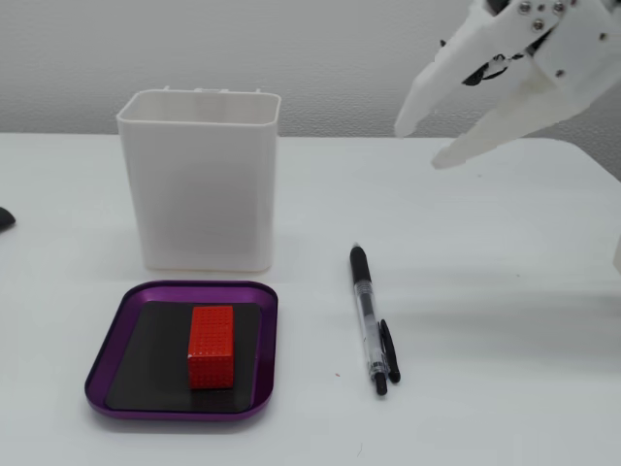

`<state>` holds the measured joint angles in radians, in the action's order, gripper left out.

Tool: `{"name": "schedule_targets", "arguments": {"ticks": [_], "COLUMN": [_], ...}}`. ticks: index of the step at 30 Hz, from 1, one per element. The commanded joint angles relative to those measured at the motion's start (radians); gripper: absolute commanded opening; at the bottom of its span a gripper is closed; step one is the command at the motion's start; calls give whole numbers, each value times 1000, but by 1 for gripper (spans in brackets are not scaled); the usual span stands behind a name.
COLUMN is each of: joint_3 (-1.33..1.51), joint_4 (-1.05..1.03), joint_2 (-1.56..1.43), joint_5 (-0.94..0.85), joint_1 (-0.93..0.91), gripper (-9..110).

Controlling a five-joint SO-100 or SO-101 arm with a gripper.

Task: Pick up the pen and put it in the pen holder.

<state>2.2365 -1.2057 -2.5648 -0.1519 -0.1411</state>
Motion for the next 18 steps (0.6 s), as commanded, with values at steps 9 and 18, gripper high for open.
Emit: {"name": "schedule_targets", "arguments": {"ticks": [9, 18], "joint_3": [-681, -601], "joint_4": [-298, -202], "joint_2": [862, 994], "joint_5": [106, 124], "joint_1": [132, 127], "gripper": [21, 21]}}
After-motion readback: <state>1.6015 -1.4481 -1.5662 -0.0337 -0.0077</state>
